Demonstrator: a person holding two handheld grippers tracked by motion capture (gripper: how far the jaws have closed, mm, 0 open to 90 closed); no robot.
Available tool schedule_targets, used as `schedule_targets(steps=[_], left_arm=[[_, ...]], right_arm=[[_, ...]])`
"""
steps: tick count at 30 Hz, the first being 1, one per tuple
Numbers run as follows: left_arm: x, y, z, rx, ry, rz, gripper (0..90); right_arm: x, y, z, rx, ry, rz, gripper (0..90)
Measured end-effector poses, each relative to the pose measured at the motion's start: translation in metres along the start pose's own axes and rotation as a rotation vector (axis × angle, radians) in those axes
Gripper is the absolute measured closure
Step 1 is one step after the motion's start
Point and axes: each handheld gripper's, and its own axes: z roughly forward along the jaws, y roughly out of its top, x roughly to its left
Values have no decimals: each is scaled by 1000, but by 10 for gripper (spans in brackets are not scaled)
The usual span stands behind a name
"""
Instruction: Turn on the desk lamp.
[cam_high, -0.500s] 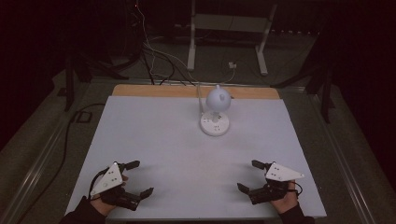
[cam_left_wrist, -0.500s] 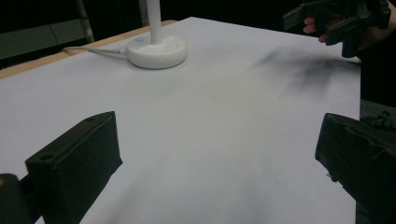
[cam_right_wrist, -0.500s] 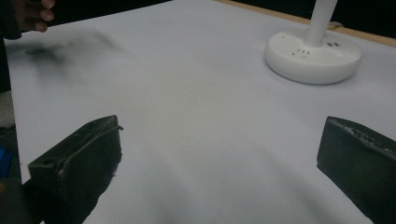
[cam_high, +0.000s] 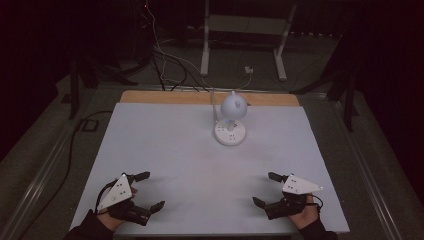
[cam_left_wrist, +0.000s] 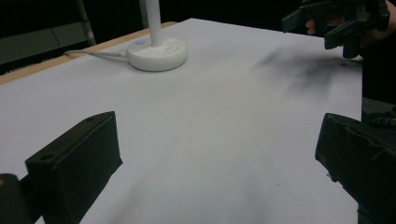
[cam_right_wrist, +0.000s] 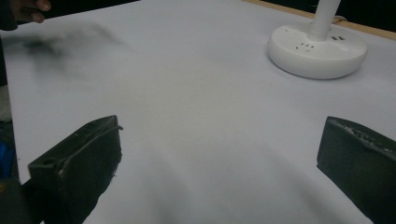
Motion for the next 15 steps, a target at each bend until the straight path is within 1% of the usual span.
schedule_targets(steps=[5, 7, 11, 12, 15], left_arm=[[0, 0, -1, -4, 4, -4, 5], [-1, -1, -1, -2, 2, 0, 5], [-1, -1, -2, -5, 1, 1, 5], [-1, -1, -2, -5, 0, 1, 5], [-1, -2, -2, 1, 1, 2, 5]], right_arm=[[1, 0, 0, 13, 4, 2, 0], [2, 2, 0, 2, 19, 18, 0], [4, 5, -1, 0, 22, 17, 0], [5, 5, 0, 10, 18, 5, 0], [6, 6, 2, 17, 20, 0, 0]])
